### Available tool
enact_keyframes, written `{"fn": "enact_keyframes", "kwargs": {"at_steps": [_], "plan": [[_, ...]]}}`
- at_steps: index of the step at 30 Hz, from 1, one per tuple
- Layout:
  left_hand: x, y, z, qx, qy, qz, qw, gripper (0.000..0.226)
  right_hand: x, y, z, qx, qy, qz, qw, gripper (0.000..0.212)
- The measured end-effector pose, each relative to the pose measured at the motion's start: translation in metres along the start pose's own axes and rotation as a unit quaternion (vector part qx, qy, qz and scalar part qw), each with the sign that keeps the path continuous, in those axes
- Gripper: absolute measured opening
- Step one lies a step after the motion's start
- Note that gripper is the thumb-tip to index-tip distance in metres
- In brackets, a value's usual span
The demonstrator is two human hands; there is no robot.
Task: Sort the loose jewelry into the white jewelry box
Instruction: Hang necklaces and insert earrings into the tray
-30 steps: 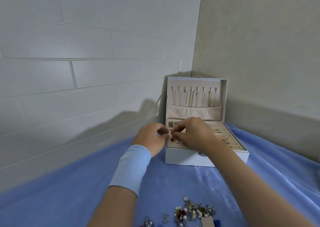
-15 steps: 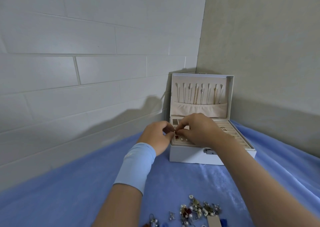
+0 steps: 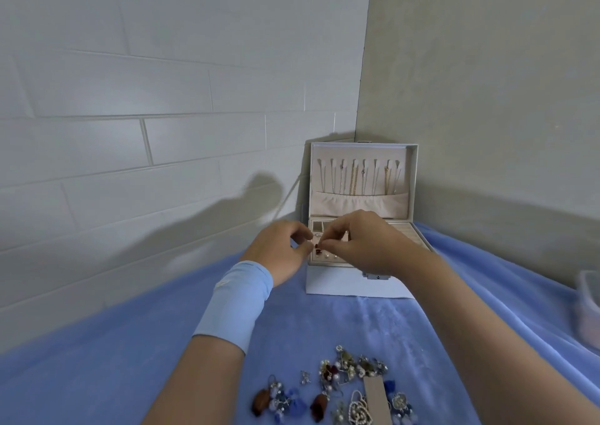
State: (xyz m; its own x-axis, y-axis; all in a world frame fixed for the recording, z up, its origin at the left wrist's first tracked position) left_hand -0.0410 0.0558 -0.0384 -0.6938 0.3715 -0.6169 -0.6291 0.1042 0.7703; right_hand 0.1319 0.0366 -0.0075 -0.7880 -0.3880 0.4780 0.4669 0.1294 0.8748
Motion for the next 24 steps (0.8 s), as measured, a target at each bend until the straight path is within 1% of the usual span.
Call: {"fn": "enact_keyframes", "kwargs": {"at_steps": [1,3,4,6,9,11,13,16,19,24], "plan": [[-0.004,0.002,-0.007,0.004,0.001,0.009,1.0,0.009,0.004,-0.001,-0.007,0.026,0.001,0.002,1.0,0.013],[-0.012,0.005,-0.021,0.035,0.011,0.034,0.999,0.006,0.011,-0.005,-0.021,0.089,-0.002,-0.007,0.996,0.009],[-0.015,0.005,-0.028,0.061,0.018,0.046,0.997,0.007,0.014,-0.009,-0.029,0.124,-0.005,-0.017,0.992,0.008],[-0.022,0.0,-0.044,0.123,0.03,0.07,0.989,0.008,0.016,-0.017,-0.042,0.187,-0.022,-0.039,0.981,0.015],[-0.025,-0.014,-0.067,0.213,0.043,0.089,0.972,0.006,0.014,-0.033,-0.056,0.227,-0.043,-0.07,0.97,0.022],[-0.024,-0.022,-0.078,0.246,0.051,0.092,0.964,0.009,0.01,-0.044,-0.063,0.237,-0.048,-0.069,0.968,0.024],[-0.022,-0.025,-0.084,0.257,0.051,0.09,0.961,0.011,0.006,-0.05,-0.067,0.23,-0.045,-0.037,0.971,0.023],[-0.021,-0.027,-0.089,0.272,0.038,0.073,0.959,0.015,-0.001,-0.052,-0.071,0.21,-0.032,0.008,0.977,0.016],[-0.017,-0.03,-0.091,0.292,0.021,0.061,0.954,0.023,-0.007,-0.054,-0.074,0.19,-0.034,0.078,0.978,0.01],[-0.012,-0.034,-0.091,0.294,0.015,0.032,0.955,0.016,-0.017,-0.055,-0.074,0.147,-0.032,0.147,0.978,0.003]]}}
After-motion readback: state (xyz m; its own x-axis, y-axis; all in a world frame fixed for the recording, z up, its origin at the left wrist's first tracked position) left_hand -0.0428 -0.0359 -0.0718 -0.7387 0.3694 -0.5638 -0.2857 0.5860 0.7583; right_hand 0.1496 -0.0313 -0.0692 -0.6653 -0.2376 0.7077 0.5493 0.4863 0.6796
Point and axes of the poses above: each hand's wrist, its own z-axis towards the middle knuckle, its own y-axis out of the back of the hand, x = y × z, the point moved 2 cm from there along z, towards the middle knuckle, and after that the axes turned 12 degrees about x, right-handed, at the moved point
